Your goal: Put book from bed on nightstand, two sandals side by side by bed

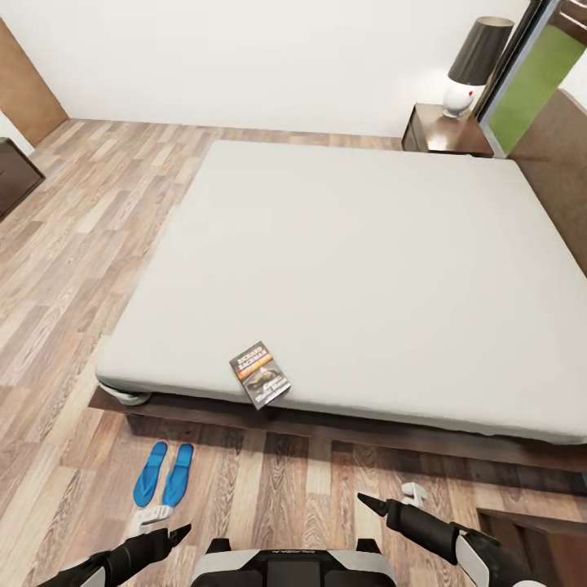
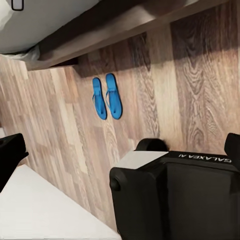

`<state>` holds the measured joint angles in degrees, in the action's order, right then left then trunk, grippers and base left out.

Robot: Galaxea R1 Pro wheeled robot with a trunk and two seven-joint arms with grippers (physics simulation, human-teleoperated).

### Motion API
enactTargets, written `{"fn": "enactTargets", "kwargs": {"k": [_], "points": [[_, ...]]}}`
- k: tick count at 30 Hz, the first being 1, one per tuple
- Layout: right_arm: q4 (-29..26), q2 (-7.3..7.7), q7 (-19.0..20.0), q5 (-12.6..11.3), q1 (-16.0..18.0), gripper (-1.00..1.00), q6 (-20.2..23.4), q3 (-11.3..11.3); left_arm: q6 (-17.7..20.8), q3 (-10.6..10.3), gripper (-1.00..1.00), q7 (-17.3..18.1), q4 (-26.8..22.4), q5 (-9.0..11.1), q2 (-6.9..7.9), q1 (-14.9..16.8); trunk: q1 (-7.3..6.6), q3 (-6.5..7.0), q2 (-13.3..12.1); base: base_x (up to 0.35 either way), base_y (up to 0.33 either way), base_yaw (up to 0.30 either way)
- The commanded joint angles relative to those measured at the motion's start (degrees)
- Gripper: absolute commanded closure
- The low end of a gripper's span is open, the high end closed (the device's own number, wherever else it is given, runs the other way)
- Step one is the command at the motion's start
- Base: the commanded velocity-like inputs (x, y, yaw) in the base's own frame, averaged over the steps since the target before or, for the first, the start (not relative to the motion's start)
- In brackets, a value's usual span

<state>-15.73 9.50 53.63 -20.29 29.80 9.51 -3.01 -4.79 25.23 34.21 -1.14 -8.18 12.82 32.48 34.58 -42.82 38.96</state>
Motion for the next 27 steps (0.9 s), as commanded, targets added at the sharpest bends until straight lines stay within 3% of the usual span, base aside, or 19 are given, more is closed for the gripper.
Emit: {"fn": "enactTargets", "kwargs": {"k": [1,18,27], "points": [[0.02,-0.01,0.21,-0.13,0.00,-1.00,0.60,-0.30,-0.40,0.35,-1.00,0.07,0.09,-0.61,0.00,0.05,0.01,-0.04,0.05,0.000,0.000,0.289],[0.09,-0.02,0.35,-0.14,0.00,-1.00,0.55,-0.32,-0.40,0.35,-1.00,0.07,0.09,-0.61,-0.64,0.04,0.01,-0.04,0.05,0.000,0.000,0.288],[0.09,-0.01,0.50,-0.19,0.00,-1.00,0.52,-0.33,-0.40,0.35,-1.00,0.07,0.08,-0.61,-0.69,0.04,0.01,-0.04,0.05,0.000,0.000,0.043]]}}
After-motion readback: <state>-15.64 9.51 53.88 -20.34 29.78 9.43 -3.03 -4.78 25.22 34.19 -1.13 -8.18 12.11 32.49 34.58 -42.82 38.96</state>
